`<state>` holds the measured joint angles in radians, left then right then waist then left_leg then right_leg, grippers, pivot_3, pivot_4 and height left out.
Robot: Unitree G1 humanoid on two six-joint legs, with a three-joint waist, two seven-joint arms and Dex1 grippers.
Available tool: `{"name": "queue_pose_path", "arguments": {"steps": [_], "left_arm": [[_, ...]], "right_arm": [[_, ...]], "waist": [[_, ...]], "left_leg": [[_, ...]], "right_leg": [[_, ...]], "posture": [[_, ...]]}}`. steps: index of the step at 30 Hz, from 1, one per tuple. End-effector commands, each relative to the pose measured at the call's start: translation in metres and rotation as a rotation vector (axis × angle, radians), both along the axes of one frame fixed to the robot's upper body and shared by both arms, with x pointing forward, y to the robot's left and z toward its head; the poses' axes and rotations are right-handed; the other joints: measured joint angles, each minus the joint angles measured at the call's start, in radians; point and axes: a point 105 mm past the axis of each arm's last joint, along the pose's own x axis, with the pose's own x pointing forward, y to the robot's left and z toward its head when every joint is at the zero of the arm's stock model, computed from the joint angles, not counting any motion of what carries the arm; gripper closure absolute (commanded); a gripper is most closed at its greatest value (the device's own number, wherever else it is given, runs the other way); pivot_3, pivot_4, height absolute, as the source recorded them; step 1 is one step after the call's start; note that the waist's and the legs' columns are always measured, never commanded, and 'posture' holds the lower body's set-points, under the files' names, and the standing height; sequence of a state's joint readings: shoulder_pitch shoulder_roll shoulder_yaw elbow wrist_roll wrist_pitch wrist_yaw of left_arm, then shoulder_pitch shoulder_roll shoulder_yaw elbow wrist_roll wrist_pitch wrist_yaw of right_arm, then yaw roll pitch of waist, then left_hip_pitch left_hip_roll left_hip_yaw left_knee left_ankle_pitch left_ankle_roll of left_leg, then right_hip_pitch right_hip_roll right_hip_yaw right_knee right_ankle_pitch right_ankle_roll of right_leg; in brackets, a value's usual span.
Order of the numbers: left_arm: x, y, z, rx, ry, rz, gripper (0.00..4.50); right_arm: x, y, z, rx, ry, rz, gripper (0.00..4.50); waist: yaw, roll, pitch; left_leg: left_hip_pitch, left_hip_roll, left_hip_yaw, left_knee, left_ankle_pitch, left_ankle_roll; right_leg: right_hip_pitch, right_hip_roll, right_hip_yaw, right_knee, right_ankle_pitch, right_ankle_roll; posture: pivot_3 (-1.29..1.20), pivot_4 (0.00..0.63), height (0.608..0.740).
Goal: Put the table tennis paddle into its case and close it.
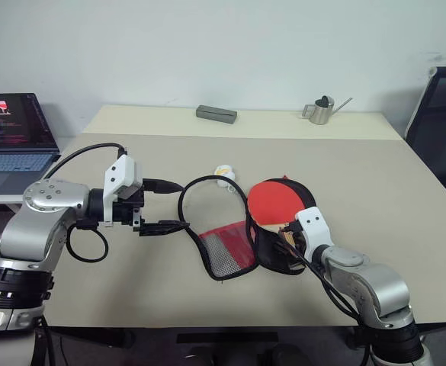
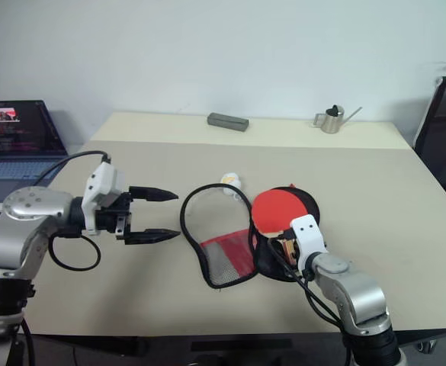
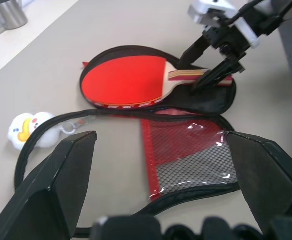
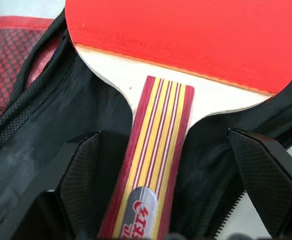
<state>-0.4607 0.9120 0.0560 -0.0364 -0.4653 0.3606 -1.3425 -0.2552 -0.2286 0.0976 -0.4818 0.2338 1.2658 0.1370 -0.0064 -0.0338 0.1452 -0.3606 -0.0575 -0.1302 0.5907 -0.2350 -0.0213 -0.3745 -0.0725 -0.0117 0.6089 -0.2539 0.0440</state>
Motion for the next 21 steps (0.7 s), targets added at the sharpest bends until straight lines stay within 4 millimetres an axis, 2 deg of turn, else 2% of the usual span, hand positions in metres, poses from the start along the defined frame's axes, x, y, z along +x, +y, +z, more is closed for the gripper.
{"name": "queue_pose_path", "arguments": {"steps": [1, 6, 7, 9, 17, 18, 21], "left_arm": [[0.000, 0.001, 0.015, 0.007, -0.068, -0.008, 0.00], [0.001, 0.001, 0.015, 0.007, -0.071, 0.001, 0.00], [0.001, 0.002, 0.015, 0.006, -0.072, 0.003, 0.00], [0.001, 0.002, 0.015, 0.007, -0.072, 0.007, 0.00], [-0.001, 0.006, 0.013, 0.008, -0.072, 0.026, 0.00], [-0.001, 0.007, 0.013, 0.009, -0.072, 0.028, 0.00], [0.000, 0.008, 0.014, 0.007, -0.074, 0.038, 0.00]], "right_arm": [[0.004, 0.003, 0.003, 0.019, 0.000, -0.021, 0.08], [0.009, 0.006, 0.000, 0.016, 0.002, -0.031, 0.08], [0.009, 0.005, -0.001, 0.011, 0.003, -0.034, 0.24], [0.008, 0.002, -0.003, 0.006, 0.008, -0.051, 0.65], [0.002, -0.003, 0.002, 0.043, 0.022, -0.128, 3.22], [0.002, -0.003, 0.003, 0.052, 0.024, -0.134, 3.39], [0.003, -0.004, 0.013, 0.070, 0.006, -0.161, 3.39]], "waist": [[0.000, 0.000, 0.000], [-0.001, 0.000, 0.000], [-0.001, 0.000, 0.000], [-0.001, 0.000, 0.000], [-0.001, 0.000, 0.000], [-0.001, 0.000, 0.000], [-0.001, 0.000, 0.000]], "left_leg": [[0.000, 0.000, 0.000, 0.000, 0.000, 0.000], [0.000, 0.000, 0.000, 0.000, 0.000, 0.000], [0.000, 0.000, 0.000, 0.000, 0.000, 0.000], [0.000, 0.000, 0.000, 0.000, 0.000, 0.000], [0.000, 0.000, 0.000, 0.000, 0.000, 0.000], [0.000, 0.000, 0.000, 0.000, 0.000, 0.000], [0.000, 0.000, -0.001, 0.000, 0.000, 0.000]], "right_leg": [[0.000, 0.000, 0.000, 0.000, 0.000, 0.000], [0.000, 0.000, 0.000, 0.000, 0.000, 0.000], [0.000, 0.000, 0.000, 0.000, 0.000, 0.000], [0.000, 0.000, 0.000, 0.000, 0.000, 0.000], [0.000, 0.000, 0.000, 0.000, 0.000, 0.000], [0.000, 0.000, 0.000, 0.000, 0.000, 0.000], [0.000, 0.000, 0.000, 0.000, 0.000, 0.000]], "posture": [[0.00, 0.150, 0.740], [0.00, 0.150, 0.740], [0.00, 0.150, 0.740], [0.00, 0.150, 0.740], [0.00, 0.150, 0.740], [0.00, 0.150, 0.740], [0.00, 0.150, 0.740]]}}
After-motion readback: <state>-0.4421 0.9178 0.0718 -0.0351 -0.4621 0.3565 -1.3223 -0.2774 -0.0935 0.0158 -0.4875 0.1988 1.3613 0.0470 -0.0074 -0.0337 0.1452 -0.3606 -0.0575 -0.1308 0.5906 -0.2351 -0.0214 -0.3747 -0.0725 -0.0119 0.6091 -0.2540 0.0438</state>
